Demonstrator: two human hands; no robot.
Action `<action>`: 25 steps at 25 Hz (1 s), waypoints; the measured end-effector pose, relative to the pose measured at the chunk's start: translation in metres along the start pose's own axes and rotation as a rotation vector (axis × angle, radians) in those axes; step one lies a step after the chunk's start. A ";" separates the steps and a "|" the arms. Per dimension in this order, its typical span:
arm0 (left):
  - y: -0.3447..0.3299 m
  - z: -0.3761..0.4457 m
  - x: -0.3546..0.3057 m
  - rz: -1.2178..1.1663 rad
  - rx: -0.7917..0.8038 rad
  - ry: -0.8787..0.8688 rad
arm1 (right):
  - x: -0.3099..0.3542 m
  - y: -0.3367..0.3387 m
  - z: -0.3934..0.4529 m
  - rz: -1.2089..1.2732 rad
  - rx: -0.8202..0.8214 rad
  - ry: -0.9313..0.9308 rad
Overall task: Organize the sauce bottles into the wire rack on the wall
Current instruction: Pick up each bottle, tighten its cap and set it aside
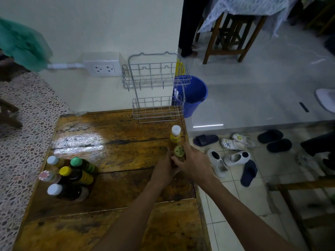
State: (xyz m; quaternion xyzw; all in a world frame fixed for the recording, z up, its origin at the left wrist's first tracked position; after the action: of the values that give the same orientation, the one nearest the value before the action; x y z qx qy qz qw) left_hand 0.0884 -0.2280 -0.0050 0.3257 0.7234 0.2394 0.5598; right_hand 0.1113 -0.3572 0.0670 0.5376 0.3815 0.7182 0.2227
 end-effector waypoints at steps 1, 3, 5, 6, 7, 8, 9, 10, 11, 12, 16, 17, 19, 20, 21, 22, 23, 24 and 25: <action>-0.001 0.000 0.000 -0.001 0.004 -0.005 | 0.001 -0.001 -0.001 -0.007 0.022 -0.006; 0.000 -0.003 0.003 -0.014 -0.005 0.003 | 0.004 0.000 -0.003 -0.033 0.046 -0.049; 0.006 -0.012 0.010 -0.049 -0.053 0.023 | 0.009 0.007 -0.007 -0.056 0.002 -0.117; 0.011 -0.022 0.015 -0.080 -0.084 0.042 | 0.015 0.012 -0.011 -0.076 -0.037 -0.133; 0.018 -0.035 0.024 -0.107 -0.121 0.071 | 0.025 0.015 -0.017 -0.100 -0.076 -0.114; 0.026 -0.051 0.035 -0.120 -0.155 0.113 | 0.037 0.016 -0.022 -0.113 -0.108 -0.065; 0.033 -0.068 0.050 -0.126 -0.197 0.164 | 0.052 0.012 -0.028 -0.103 -0.113 -0.003; 0.040 -0.084 0.069 -0.128 -0.242 0.224 | 0.068 0.005 -0.031 -0.080 -0.090 0.063; 0.046 -0.101 0.088 -0.122 -0.288 0.283 | 0.085 -0.006 -0.033 -0.057 -0.046 0.124; 0.053 -0.120 0.109 -0.112 -0.335 0.347 | 0.106 -0.022 -0.033 -0.041 0.004 0.189; 0.078 -0.186 0.178 -0.125 -0.424 0.554 | 0.193 -0.090 -0.026 -0.042 0.183 0.405; 0.084 -0.199 0.196 -0.151 -0.435 0.592 | 0.216 -0.106 -0.026 -0.026 0.215 0.451; 0.099 -0.213 0.227 -0.186 -0.453 0.636 | 0.253 -0.134 -0.026 -0.014 0.252 0.535; 0.109 -0.216 0.240 -0.192 -0.472 0.645 | 0.268 -0.149 -0.025 -0.022 0.277 0.565; 0.118 -0.216 0.251 -0.203 -0.489 0.642 | 0.281 -0.164 -0.023 -0.039 0.305 0.584; 0.127 -0.213 0.261 -0.215 -0.498 0.620 | 0.291 -0.181 -0.020 -0.065 0.332 0.588; 0.135 -0.209 0.268 -0.210 -0.499 0.579 | 0.296 -0.196 -0.018 -0.093 0.355 0.572; 0.140 -0.203 0.272 -0.169 -0.488 0.534 | 0.298 -0.208 -0.016 -0.127 0.376 0.545; 0.143 -0.196 0.277 -0.113 -0.460 0.498 | 0.300 -0.219 -0.016 -0.163 0.388 0.521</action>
State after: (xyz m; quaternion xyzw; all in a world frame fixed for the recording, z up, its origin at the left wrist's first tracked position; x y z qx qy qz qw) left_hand -0.1167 0.0762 -0.0336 0.0820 0.7820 0.4369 0.4369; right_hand -0.0200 -0.0092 0.0729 0.3361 0.5969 0.7253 0.0682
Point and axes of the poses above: each hand's wrist, its own z-axis towards the middle knuckle, its own y-axis out of the back of the hand, x = y × z, the point moved 3 cm from there along z, towards the middle knuckle, and after that the axes turned 12 degrees about z, right-handed, at the moved point
